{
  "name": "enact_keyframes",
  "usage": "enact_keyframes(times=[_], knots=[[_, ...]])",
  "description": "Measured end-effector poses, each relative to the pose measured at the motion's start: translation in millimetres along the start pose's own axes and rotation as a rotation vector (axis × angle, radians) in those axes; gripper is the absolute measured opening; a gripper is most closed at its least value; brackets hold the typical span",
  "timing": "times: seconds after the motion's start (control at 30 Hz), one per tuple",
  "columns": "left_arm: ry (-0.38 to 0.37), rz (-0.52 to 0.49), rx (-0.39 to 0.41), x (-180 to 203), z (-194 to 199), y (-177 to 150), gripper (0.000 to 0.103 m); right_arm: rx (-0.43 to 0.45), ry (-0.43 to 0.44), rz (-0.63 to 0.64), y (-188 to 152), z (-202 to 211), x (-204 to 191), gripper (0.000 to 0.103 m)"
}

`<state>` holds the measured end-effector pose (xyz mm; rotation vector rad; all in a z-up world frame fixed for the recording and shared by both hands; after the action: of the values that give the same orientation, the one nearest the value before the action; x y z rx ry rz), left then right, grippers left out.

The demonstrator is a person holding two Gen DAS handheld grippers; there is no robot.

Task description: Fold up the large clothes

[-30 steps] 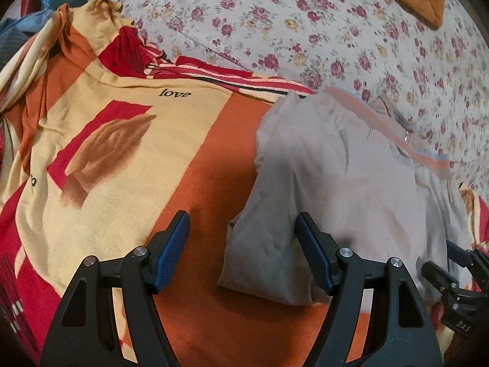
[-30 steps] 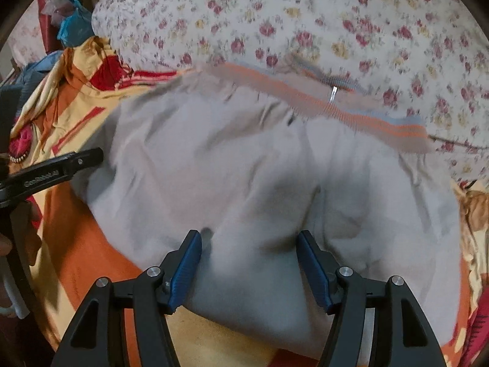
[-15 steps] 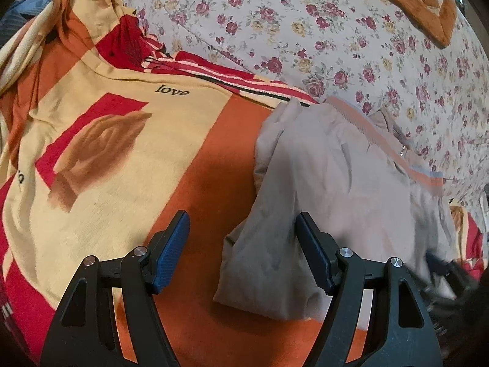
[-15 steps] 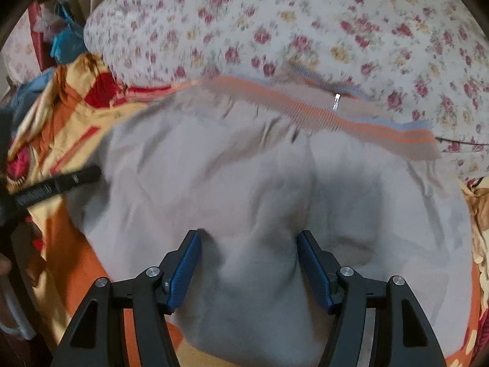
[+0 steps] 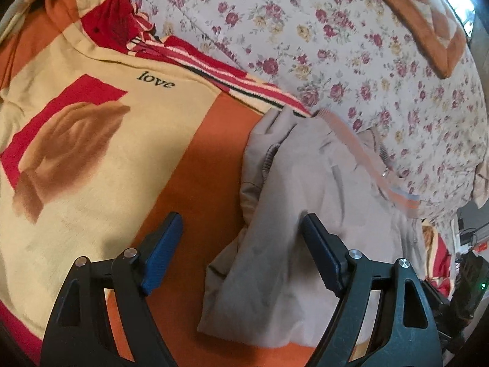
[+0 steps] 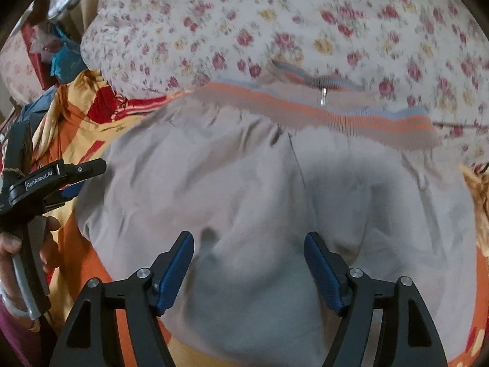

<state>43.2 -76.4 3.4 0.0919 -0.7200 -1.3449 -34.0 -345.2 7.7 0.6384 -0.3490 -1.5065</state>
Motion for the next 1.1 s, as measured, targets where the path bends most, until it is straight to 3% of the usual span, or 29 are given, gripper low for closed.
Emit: enact_keyframes(times=[0.17,0.33,0.5,0.53,0.57,0.67,0.8,1.1], knots=[[-0.018,-0.022,-0.012,3.2,-12.4,7.8,0.082,0.006,0.012,-0.005,-1.4,4.5,0.6,0.072],[-0.012,-0.052,-0.017,12.9,-27.9,11.4,0.093,0.005,0.011,0.0,2.0,9.0,5.8,0.072],[-0.097,-0.038,-0.043,22.8,-42.1,17.0,0.093,0.01,0.019,-0.021,0.9,14.6,16.2,0.072],[-0.124,-0.043,-0.055,25.7,-44.4,16.1,0.091,0.012,0.019,-0.025,0.1,15.4,18.3,0.072],[-0.15,-0.051,-0.072,29.5,-46.8,14.8,0.079,0.014,0.021,-0.032,-0.9,16.1,20.9,0.072],[-0.164,-0.083,-0.095,35.7,-51.1,13.1,0.077,0.018,0.033,-0.052,-2.0,17.6,26.5,0.072],[-0.198,-0.015,-0.1,26.8,-53.3,15.5,0.077,0.039,0.026,-0.076,-3.6,25.8,33.3,0.072],[-0.055,-0.154,-0.098,48.9,-55.5,5.5,0.074,0.057,-0.08,-0.072,-10.7,43.6,56.3,0.072]])
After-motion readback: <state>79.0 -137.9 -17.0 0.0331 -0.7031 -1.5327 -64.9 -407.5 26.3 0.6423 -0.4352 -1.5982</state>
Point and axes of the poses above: each gripper's, at about its wrist camera, not at the fingertips, and z roughly against the way its jaws point, x to its right, y to its top, the point moved 3 cm from there along -z, roughly the way its jaws point, and after that the axes turned 7 degrees about x, right-handed, at the moved point
